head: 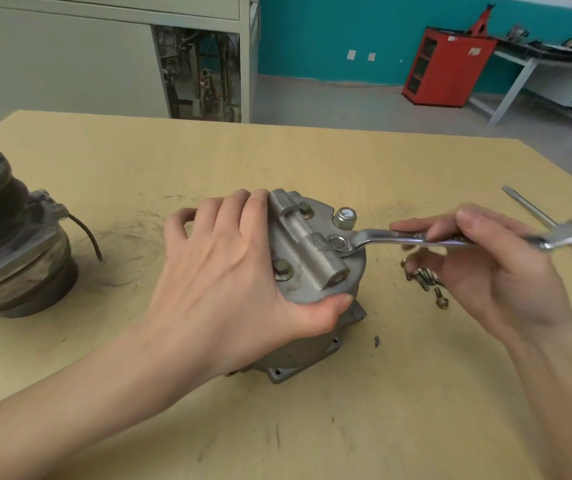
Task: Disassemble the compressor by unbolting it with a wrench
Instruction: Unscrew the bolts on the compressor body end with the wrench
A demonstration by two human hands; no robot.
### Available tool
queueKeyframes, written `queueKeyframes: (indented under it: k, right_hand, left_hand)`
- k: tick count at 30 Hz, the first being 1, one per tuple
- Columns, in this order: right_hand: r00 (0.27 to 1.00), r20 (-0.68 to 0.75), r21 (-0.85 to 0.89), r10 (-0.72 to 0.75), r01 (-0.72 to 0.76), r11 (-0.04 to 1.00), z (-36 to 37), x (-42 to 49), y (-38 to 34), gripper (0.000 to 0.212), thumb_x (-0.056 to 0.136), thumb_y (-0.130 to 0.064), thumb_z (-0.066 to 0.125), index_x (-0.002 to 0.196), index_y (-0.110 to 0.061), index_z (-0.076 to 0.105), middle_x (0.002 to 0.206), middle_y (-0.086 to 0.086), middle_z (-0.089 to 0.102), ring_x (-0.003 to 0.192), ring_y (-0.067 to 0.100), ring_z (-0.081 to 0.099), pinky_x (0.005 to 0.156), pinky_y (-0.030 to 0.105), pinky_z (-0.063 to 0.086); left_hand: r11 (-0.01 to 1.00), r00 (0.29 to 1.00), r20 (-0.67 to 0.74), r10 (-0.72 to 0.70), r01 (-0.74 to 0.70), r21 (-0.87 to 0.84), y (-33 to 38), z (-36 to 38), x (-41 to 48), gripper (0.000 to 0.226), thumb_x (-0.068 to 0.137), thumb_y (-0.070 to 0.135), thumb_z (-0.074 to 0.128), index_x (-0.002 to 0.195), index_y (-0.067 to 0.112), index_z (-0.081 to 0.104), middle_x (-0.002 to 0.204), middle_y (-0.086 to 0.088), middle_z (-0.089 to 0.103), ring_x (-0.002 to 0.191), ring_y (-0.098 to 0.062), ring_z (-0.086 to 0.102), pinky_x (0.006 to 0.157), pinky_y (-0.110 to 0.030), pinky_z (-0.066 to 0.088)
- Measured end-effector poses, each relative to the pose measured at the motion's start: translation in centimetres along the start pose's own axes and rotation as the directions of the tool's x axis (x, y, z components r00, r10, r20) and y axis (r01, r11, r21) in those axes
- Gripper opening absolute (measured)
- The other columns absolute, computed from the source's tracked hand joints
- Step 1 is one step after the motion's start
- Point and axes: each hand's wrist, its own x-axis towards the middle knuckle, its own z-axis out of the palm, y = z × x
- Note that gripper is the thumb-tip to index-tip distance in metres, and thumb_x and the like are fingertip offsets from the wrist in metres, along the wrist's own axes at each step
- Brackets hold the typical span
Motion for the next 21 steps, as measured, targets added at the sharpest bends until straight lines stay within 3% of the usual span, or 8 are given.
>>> queueKeyframes:
  k: [3, 5, 8, 12, 17, 21]
  right_hand:
    - [0.991, 0.075, 0.028, 0.107, -0.109, 0.994, -1.5, 3.8, 1.0, 0.03, 0.084, -0.011, 0.044, 0.077, -0.018, 0.072, 0.073, 0.005, 0.062, 0.069, 0.018, 0.052, 0.06, 0.026, 0.039]
    - [0.969, 0.163, 0.013, 0.187, -0.191, 0.981, -1.9, 6.2, 1.6, 0.013, 0.082, -0.022, 0.06, 0.073, -0.018, 0.068, 0.059, -0.001, 0.05, 0.057, 0.014, 0.042, 0.058, 0.027, 0.032]
    - [0.896, 0.357, 0.024, 0.264, -0.291, 0.956, -1.0, 9.0, 2.6, 0.03, 0.066, -0.041, 0.078, 0.063, -0.017, 0.06, 0.041, -0.008, 0.04, 0.044, 0.009, 0.029, 0.049, 0.019, 0.032]
    - [0.821, 0.466, 0.126, 0.33, -0.431, 0.893, 1.8, 12.2, 3.6, 0.029, 0.068, -0.035, 0.076, 0.063, -0.016, 0.055, 0.033, -0.011, 0.037, 0.039, 0.008, 0.015, 0.042, 0.019, 0.02]
    - [0.743, 0.499, -0.164, 0.447, -0.425, 0.89, 6.0, 14.8, 3.2, 0.026, 0.075, -0.037, 0.058, 0.079, -0.012, 0.052, 0.034, -0.011, 0.034, 0.035, 0.003, 0.025, 0.046, 0.025, 0.009]
    - [0.665, 0.556, -0.379, 0.499, -0.332, 0.864, 9.0, 15.3, 2.3, 0.024, 0.089, -0.031, 0.054, 0.077, -0.011, 0.057, 0.037, -0.009, 0.031, 0.037, 0.005, 0.024, 0.043, 0.023, 0.016]
  left_hand:
    - [1.0, 1.0, -0.005, 0.019, -0.019, 0.006, -0.2, 0.0, 0.1, 0.109, 0.057, 0.086, 0.032, 0.125, 0.004, 0.053, 0.119, -0.005, 0.06, 0.11, -0.029, 0.055, 0.096, -0.047, 0.034]
    - [0.999, 0.999, -0.001, 0.032, -0.032, 0.012, -0.3, 0.0, 0.2, 0.108, 0.058, 0.086, 0.033, 0.125, 0.003, 0.055, 0.118, -0.006, 0.061, 0.109, -0.029, 0.057, 0.097, -0.048, 0.035]
    - [0.999, 0.999, 0.009, 0.046, -0.046, 0.028, -0.4, -0.1, 0.3, 0.11, 0.058, 0.086, 0.033, 0.127, 0.003, 0.055, 0.121, -0.007, 0.061, 0.11, -0.029, 0.057, 0.1, -0.049, 0.035]
    - [0.996, 0.997, 0.016, 0.079, -0.079, 0.05, -0.8, -0.2, 0.5, 0.11, 0.059, 0.086, 0.034, 0.128, 0.002, 0.054, 0.123, -0.007, 0.061, 0.111, -0.029, 0.057, 0.1, -0.05, 0.036]
    - [0.996, 0.996, -0.001, 0.087, -0.087, 0.029, -0.8, -0.1, 0.5, 0.108, 0.058, 0.085, 0.035, 0.125, 0.003, 0.056, 0.12, -0.006, 0.061, 0.111, -0.029, 0.058, 0.101, -0.052, 0.037]
    - [0.995, 0.995, -0.009, 0.094, -0.094, 0.028, -0.9, 0.0, 0.5, 0.108, 0.057, 0.085, 0.035, 0.125, 0.004, 0.055, 0.12, -0.004, 0.06, 0.11, -0.028, 0.057, 0.102, -0.051, 0.036]
